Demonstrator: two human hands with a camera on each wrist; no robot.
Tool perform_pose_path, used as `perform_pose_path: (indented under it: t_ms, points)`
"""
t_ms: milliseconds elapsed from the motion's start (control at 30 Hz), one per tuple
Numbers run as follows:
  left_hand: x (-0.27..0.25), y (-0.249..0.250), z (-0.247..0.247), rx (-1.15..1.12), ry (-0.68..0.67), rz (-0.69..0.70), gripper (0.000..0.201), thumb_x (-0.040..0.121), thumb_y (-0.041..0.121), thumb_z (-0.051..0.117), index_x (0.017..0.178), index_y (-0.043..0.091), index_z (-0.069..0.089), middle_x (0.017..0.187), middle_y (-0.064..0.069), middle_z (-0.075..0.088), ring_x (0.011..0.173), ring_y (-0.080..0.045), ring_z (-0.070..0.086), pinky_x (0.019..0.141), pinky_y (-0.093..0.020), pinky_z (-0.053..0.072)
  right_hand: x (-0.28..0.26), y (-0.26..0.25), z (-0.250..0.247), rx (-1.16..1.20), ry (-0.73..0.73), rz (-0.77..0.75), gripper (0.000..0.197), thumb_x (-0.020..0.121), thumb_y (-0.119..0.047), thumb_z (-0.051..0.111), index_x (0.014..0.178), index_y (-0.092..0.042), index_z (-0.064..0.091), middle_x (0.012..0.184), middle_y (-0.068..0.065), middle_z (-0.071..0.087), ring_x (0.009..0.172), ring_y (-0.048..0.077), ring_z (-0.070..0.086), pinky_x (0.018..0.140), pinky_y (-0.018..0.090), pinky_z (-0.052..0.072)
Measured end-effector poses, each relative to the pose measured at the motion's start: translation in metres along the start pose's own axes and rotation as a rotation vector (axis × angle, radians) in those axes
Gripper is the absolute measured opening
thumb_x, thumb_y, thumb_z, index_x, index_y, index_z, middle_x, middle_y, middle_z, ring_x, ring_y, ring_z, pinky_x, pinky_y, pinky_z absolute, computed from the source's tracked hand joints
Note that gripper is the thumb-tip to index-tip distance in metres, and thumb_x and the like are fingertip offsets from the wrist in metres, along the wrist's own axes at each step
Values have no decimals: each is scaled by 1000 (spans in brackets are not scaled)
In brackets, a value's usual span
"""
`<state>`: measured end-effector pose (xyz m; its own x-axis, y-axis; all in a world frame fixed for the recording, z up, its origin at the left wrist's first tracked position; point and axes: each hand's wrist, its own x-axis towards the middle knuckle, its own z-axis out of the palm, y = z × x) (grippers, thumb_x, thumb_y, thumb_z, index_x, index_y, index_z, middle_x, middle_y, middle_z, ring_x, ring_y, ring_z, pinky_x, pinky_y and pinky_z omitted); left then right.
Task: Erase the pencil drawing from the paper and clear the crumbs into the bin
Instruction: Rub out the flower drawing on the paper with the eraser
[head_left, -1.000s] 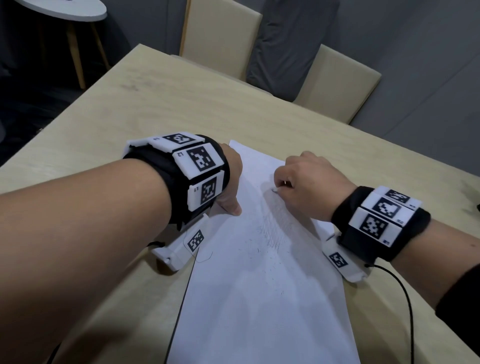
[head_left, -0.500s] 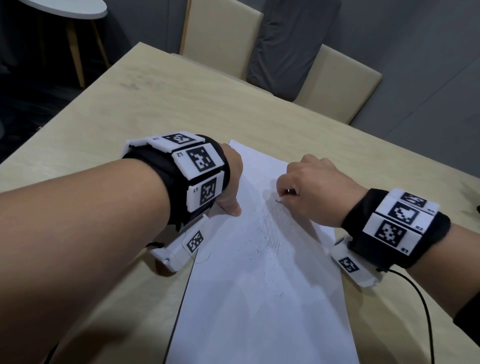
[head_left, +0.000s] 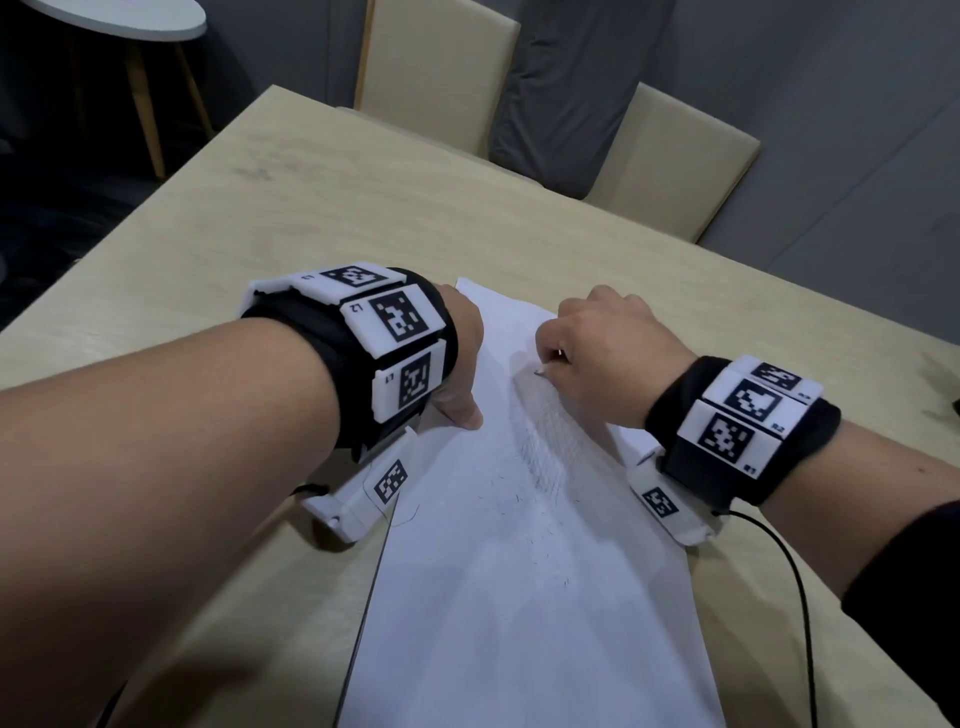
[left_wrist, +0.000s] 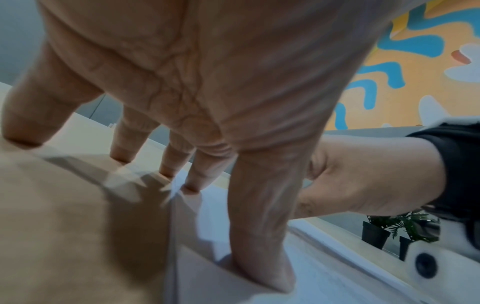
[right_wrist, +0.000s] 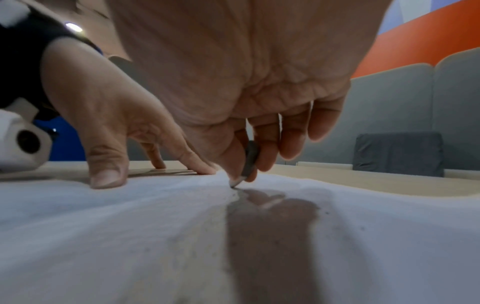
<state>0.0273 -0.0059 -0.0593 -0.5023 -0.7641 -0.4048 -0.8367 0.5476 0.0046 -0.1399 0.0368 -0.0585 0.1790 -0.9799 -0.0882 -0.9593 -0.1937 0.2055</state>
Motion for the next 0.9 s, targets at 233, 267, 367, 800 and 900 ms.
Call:
perform_pose_path:
  t_ms: [233,267,367,800,900]
  points:
    - [-1,-1,-2,-5,-2,5,55,81,64,68,105,15,60,101,-1,52,58,-13,38,48,-26,26,-20,9,-6,154,6,65,10,93,-28,55,87,-25,63,84,-8,63,95,19,43,80,32,31]
    - [-2,-1,-2,-3,-5,6,53,81,64,67,103,16,58,100,-1,52,58,-13,38,48,-26,27,-26,8,-6,179,-10,63,10,92,-27,56,86,-24,63,82,-9,64,95,19,43,80,32,31]
    - [-3,-1,-3,3,-1,10,52,81,64,68,100,17,57,99,-1,50,60,-14,39,48,-25,27,-31,4,-1,116,-75,74,14,94,-29,53,84,-24,61,86,-7,62,98,21,43,85,34,35]
    - [-1,-3,1,-23,38,17,63,77,66,70,108,11,65,98,-3,56,70,-19,47,48,-25,27,-34,-12,4,149,-71,71,13,92,-21,50,81,-22,57,88,-5,56,95,23,43,90,39,37]
    - [-1,-3,1,-32,31,15,64,79,65,69,113,11,65,98,-3,54,73,-20,47,48,-25,27,-33,-10,3,119,-59,120,13,92,-22,50,82,-23,58,89,-5,55,97,24,43,89,38,36]
